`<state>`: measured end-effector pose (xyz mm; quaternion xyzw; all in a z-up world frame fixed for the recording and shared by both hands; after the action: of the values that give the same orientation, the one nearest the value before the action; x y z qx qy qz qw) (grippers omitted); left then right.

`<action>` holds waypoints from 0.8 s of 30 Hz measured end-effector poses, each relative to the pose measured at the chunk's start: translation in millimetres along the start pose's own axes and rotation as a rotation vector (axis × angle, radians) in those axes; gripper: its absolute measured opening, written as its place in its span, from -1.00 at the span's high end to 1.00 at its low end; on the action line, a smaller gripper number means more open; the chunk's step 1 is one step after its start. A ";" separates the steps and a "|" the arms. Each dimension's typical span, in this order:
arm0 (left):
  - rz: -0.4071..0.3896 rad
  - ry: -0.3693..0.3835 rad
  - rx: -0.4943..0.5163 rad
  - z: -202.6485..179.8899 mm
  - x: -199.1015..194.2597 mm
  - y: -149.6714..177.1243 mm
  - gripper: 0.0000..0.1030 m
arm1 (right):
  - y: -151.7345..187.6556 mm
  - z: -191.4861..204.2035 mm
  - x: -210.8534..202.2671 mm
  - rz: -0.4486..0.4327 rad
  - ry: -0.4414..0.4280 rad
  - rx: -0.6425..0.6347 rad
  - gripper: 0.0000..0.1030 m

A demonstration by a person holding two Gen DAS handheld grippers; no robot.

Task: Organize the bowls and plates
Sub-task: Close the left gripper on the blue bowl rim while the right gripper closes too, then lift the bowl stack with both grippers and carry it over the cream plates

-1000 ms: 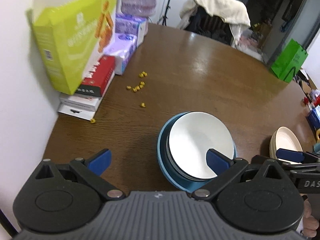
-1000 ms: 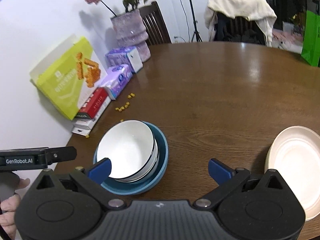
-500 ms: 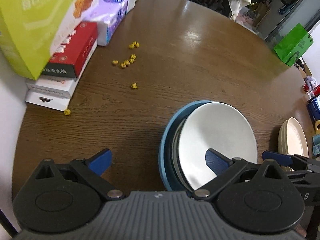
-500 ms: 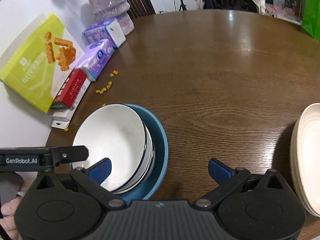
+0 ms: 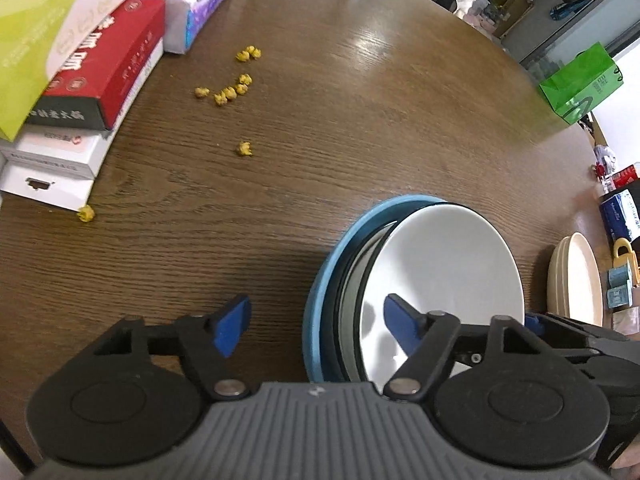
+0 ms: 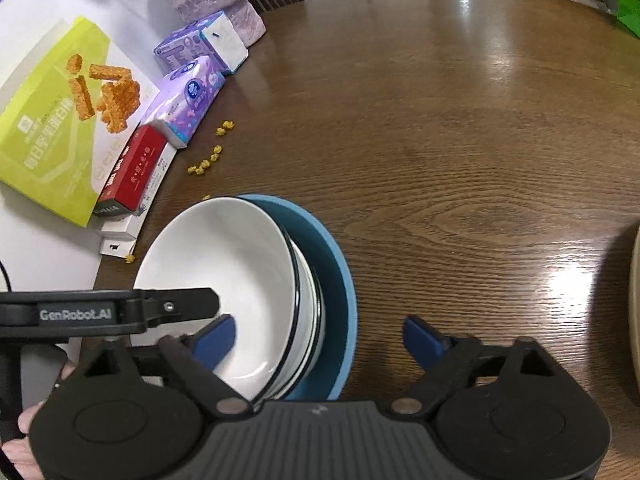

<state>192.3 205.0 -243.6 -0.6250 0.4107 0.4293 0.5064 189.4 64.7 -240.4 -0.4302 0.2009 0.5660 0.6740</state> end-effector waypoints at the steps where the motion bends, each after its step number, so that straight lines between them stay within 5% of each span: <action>1: 0.005 0.005 0.000 -0.7 1.0 -0.2 -0.33 | 0.1 -0.2 1.3 0.003 -0.002 0.003 -0.59; 12: 0.037 0.086 -0.012 -6.2 7.2 -0.1 0.13 | -0.3 -0.1 8.8 0.027 -0.039 0.025 -0.15; 24: 0.032 0.098 -0.012 -5.1 6.5 0.5 0.17 | 0.2 -3.1 7.2 0.000 -0.072 0.067 0.02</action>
<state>194.4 199.4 -249.3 -0.6417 0.4422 0.4086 0.4751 191.9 66.4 -247.6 -0.3868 0.1953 0.5739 0.6949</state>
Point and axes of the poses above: each gripper's, at about its wrist camera, not at the fingertips, and x roughly the way its jaws point, z to its left, y to its underside, the point moved 8 cm from there along x, roughly the way its jaws point, and after that the axes turned 15 degrees about -y, right-handed, at the moved point
